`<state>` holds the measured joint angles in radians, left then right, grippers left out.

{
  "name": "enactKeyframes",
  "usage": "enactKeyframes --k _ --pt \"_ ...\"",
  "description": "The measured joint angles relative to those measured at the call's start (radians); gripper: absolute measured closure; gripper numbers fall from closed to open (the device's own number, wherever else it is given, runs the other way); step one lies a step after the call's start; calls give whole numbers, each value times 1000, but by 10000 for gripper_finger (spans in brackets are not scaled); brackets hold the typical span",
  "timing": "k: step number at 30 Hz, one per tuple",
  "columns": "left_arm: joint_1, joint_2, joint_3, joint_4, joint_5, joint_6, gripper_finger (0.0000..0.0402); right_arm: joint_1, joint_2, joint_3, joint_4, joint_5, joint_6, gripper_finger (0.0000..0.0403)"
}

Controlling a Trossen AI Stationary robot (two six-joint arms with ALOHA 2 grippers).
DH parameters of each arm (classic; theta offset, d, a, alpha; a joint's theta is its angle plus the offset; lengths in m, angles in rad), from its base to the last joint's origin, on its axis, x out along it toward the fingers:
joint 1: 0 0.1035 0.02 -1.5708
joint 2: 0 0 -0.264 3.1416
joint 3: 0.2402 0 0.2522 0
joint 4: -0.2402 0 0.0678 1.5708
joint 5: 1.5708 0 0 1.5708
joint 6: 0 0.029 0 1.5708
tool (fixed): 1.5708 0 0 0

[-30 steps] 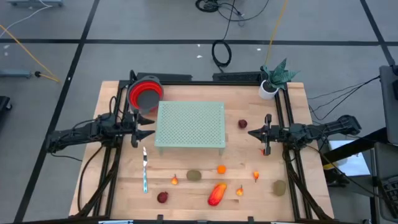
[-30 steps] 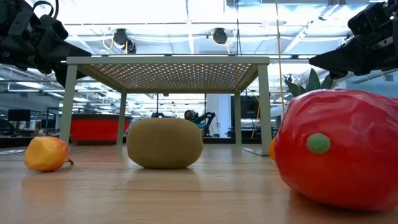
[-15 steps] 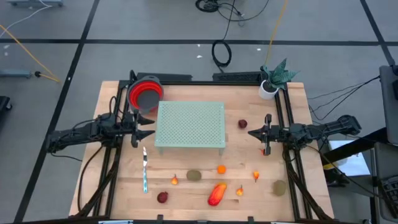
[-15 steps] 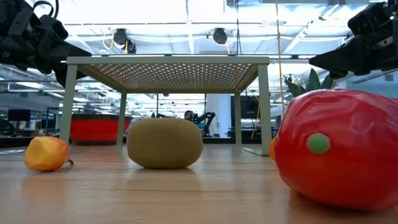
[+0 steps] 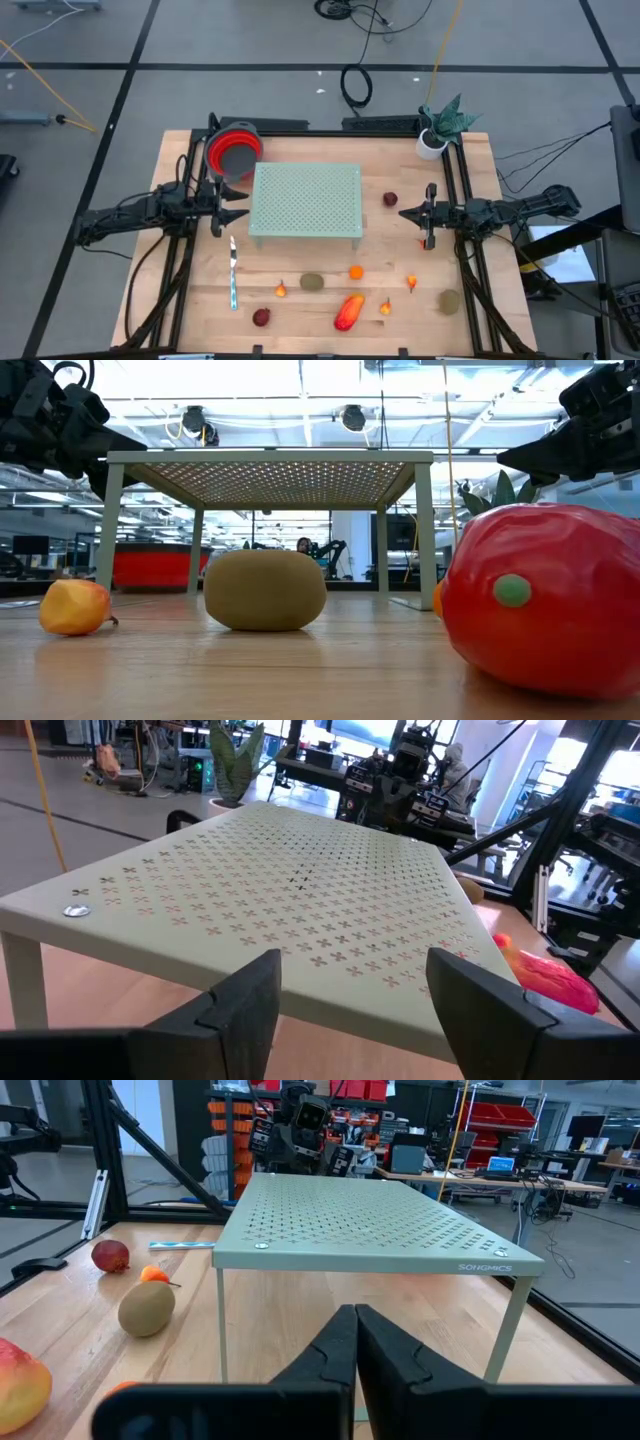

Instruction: Pick & Place Fruit

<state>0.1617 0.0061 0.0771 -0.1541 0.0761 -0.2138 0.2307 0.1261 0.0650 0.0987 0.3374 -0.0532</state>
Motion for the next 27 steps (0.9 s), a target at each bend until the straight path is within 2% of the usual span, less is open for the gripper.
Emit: enactKeyframes --k 27 --pt "0 0 0 0 0 0 151 0 0 0 1 0 -14 399"
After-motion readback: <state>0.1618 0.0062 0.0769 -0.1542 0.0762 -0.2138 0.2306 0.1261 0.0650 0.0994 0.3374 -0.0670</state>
